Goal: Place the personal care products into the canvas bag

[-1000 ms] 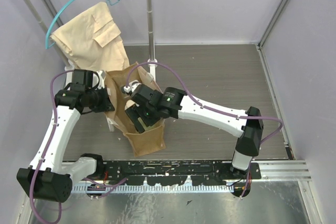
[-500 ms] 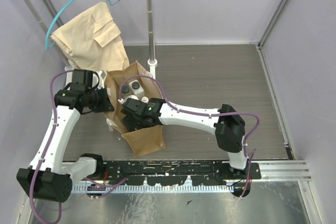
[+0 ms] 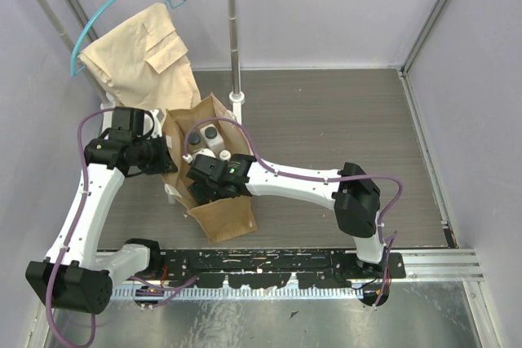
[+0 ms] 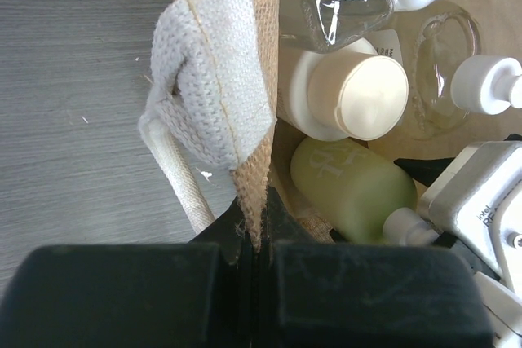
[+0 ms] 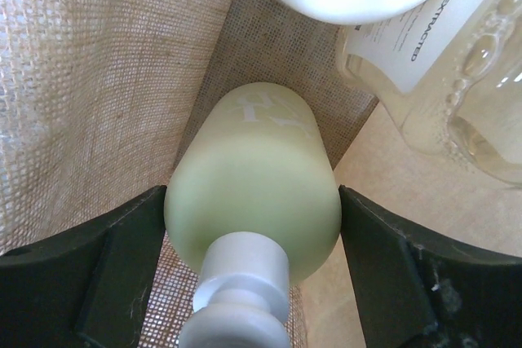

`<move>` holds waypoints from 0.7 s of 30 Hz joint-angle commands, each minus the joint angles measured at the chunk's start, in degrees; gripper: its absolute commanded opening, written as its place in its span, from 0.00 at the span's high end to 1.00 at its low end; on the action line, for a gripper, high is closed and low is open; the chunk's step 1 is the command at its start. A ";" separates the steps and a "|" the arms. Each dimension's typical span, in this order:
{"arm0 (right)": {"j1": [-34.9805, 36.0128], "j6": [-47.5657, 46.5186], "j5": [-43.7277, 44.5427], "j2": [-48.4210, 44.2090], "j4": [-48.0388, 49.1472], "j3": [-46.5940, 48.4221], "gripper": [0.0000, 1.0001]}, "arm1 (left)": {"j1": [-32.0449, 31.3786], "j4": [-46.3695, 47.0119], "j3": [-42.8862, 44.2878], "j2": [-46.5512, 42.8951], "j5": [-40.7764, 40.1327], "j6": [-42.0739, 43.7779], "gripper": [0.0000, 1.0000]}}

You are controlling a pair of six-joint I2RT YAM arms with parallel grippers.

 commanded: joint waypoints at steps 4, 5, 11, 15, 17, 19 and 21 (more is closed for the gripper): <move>1.28 -3.77 2.75 -3.08 -6.95 12.17 0.00 | -0.06 -0.92 1.73 0.39 -0.84 0.35 1.00; 1.28 -4.56 3.87 -3.15 -7.54 13.93 0.00 | -0.07 -1.00 1.74 0.39 -0.85 0.34 1.00; 1.28 -8.70 8.33 -4.53 -10.62 23.52 0.00 | -0.07 -1.45 2.21 0.19 -1.10 0.46 1.00; 1.22 -11.12 11.53 -8.59 -9.11 25.18 0.00 | -0.07 -1.62 2.89 0.23 -1.00 0.52 1.00; 0.85 -12.03 12.85 -10.61 -8.64 25.03 0.00 | -0.07 -1.73 3.39 0.27 -1.07 0.51 0.96; 0.46 -12.59 14.37 -12.74 -8.08 24.43 0.00 | -0.07 -1.82 3.71 0.29 -1.03 0.47 0.91; -0.17 -13.07 16.54 -15.42 -7.10 22.75 0.00 | -0.06 -1.91 4.03 0.46 -1.11 0.53 0.87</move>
